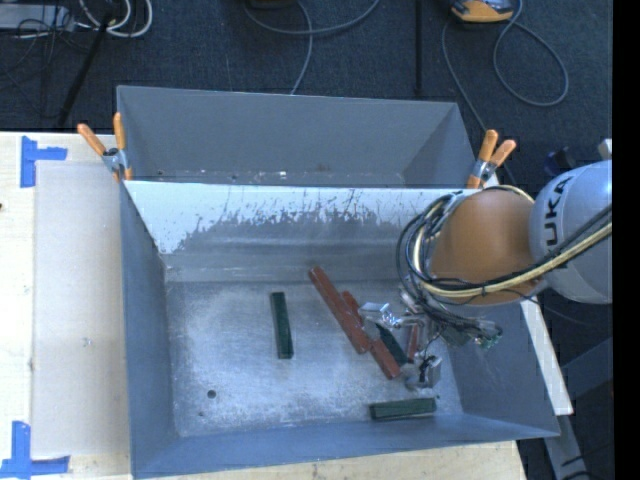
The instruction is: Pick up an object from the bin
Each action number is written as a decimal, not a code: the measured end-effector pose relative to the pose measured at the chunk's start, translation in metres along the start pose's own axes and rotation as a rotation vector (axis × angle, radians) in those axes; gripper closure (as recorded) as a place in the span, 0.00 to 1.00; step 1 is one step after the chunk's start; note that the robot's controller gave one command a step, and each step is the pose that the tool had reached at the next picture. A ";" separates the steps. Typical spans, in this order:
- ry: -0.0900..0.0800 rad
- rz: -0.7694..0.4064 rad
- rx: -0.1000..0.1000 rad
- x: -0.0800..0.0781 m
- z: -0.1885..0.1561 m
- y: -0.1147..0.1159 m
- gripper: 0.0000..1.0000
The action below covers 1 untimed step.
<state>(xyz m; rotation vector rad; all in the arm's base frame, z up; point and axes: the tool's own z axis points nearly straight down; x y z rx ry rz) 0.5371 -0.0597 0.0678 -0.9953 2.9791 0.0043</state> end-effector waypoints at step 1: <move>0.000 0.051 0.002 0.002 -0.013 -0.013 0.00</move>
Offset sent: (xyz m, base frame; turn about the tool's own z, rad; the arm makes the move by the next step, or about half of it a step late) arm 0.0064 -0.0128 0.0129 0.0537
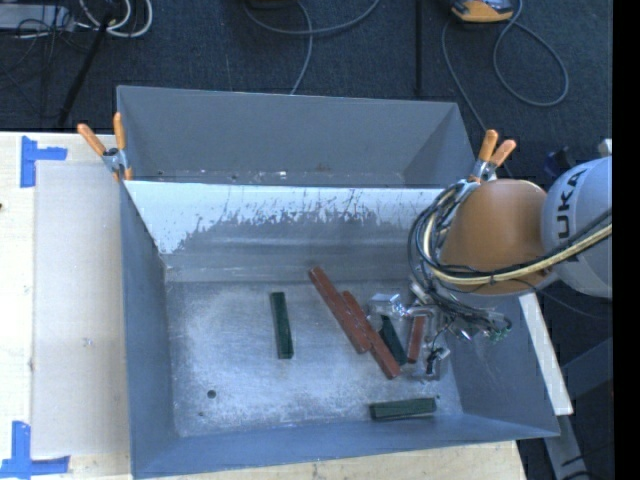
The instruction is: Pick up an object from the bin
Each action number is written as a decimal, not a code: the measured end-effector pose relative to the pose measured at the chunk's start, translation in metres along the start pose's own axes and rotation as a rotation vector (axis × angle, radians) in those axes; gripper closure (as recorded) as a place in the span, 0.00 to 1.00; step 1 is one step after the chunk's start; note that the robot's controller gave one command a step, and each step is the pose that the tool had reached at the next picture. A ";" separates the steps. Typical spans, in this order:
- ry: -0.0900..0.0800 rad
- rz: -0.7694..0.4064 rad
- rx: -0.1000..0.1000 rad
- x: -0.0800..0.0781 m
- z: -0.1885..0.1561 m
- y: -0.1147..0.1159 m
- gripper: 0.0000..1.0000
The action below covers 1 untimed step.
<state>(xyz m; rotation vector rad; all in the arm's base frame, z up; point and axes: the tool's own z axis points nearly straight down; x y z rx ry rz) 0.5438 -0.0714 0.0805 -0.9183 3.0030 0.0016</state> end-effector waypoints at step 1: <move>0.000 0.000 -0.001 0.000 0.000 0.000 1.00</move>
Offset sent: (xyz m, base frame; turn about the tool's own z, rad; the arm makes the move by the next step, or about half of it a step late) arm 0.0000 0.0000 0.0000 0.0000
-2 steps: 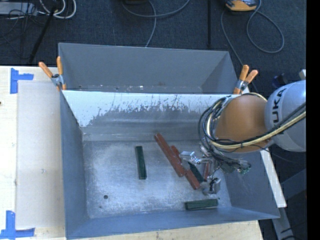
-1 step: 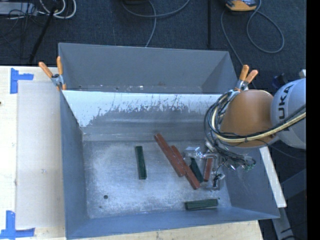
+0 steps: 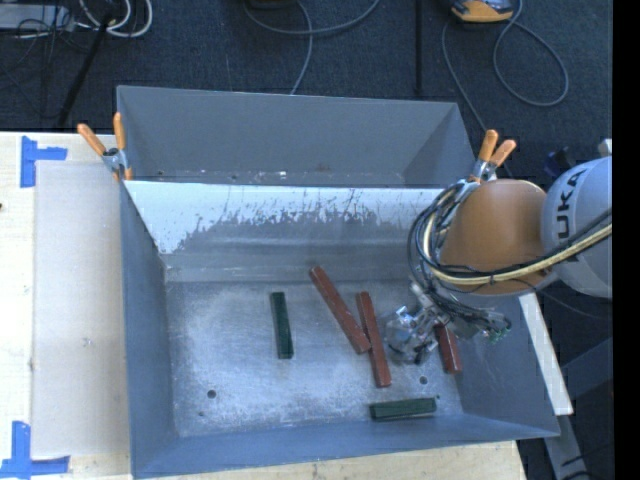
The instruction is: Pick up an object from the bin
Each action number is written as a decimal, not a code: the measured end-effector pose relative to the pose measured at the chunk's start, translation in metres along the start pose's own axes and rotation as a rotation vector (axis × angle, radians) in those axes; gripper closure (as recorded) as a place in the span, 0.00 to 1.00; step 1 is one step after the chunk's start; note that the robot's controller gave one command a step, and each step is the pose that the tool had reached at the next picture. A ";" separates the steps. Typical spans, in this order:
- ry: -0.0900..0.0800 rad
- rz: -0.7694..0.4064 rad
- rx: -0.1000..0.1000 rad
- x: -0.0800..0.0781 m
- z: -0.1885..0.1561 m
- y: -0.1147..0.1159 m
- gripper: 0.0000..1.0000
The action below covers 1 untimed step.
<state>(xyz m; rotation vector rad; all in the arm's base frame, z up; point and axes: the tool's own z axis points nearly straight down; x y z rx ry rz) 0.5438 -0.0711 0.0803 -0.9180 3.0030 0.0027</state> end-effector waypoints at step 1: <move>0.001 0.001 0.000 0.000 0.000 0.000 0.00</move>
Offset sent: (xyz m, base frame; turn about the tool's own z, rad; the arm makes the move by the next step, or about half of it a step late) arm 0.0000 0.0000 0.0000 0.0000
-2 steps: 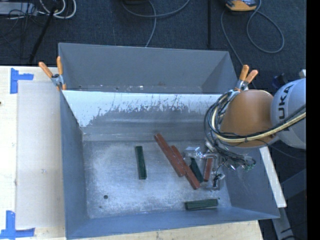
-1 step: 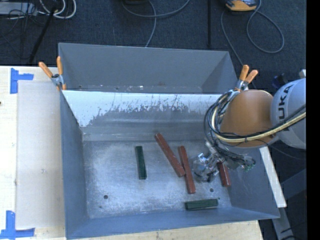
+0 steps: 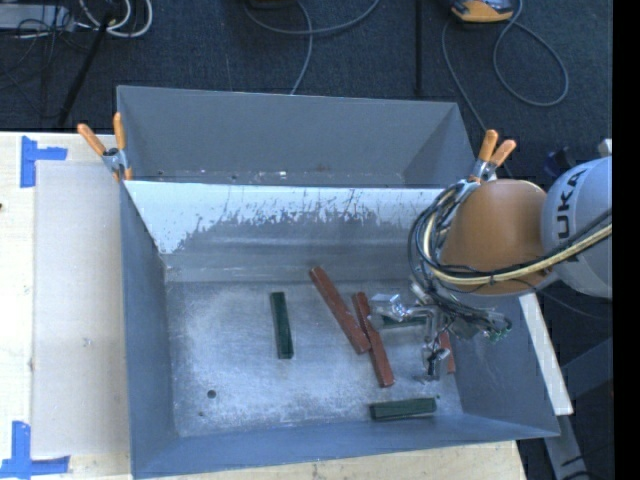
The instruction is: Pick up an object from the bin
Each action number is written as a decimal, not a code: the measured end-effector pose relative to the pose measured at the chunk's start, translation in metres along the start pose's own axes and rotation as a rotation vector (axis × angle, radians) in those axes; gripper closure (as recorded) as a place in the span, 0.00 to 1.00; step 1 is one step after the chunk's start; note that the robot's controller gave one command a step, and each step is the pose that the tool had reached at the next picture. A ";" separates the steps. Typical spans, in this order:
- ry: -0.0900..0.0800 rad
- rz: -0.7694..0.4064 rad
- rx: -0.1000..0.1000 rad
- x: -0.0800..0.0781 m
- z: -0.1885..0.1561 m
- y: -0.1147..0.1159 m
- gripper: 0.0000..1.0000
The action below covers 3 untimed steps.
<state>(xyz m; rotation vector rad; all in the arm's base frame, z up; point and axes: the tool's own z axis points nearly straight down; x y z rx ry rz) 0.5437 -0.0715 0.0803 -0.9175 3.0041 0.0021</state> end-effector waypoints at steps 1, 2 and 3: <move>-0.007 0.080 0.000 -0.070 -0.064 0.058 0.00; 0.002 0.080 0.001 -0.056 -0.020 0.010 0.00; 0.003 0.214 0.001 -0.017 0.012 -0.042 0.00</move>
Offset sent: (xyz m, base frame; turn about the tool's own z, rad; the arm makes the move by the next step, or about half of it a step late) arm 0.0236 0.0807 0.0612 0.0854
